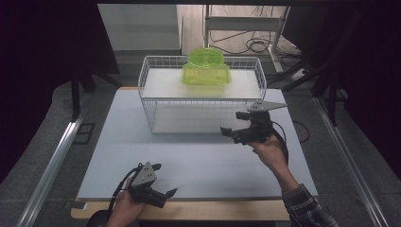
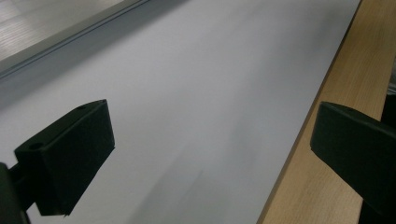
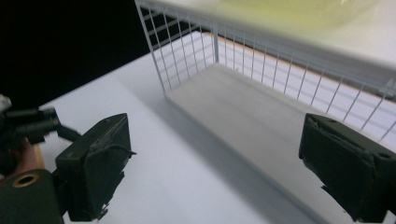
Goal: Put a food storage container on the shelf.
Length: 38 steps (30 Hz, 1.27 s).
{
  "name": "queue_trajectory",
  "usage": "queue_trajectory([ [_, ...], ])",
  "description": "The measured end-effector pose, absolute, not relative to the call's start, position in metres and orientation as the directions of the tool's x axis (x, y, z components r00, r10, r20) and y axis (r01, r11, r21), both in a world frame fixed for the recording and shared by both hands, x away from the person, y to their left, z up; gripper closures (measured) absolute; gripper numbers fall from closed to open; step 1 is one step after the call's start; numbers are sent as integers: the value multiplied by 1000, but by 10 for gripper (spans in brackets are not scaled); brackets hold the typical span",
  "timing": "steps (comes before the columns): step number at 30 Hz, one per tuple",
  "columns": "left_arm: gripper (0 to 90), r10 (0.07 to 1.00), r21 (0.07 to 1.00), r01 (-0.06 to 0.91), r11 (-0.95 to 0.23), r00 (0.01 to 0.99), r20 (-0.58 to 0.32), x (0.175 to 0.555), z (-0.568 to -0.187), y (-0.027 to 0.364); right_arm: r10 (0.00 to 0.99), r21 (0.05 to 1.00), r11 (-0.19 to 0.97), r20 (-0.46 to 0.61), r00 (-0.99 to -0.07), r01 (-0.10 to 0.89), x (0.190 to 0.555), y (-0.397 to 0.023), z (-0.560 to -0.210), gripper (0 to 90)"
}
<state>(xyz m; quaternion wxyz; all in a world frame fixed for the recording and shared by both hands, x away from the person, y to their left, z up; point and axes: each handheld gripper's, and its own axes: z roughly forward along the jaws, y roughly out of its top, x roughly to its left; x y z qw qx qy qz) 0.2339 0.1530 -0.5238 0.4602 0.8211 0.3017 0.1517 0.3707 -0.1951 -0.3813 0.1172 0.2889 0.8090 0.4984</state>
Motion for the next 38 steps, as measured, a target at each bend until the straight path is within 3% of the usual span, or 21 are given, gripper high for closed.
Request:
queue_trajectory([
  [11,0,638,848,347,-400,770,-14,234,-525,153,606,866,337,101,-789,369,354,-215,-421,75],
  [23,0,632,871,338,-358,774,-40,238,-526,160,631,841,411,16,-776,352,327,-234,-462,76],
  [31,0,624,855,328,-402,781,-6,238,-528,158,642,807,439,26,-766,395,318,-246,-486,75],
  [38,0,609,865,334,-375,792,-41,238,-527,158,645,751,482,45,-763,452,319,-246,-501,62],
])
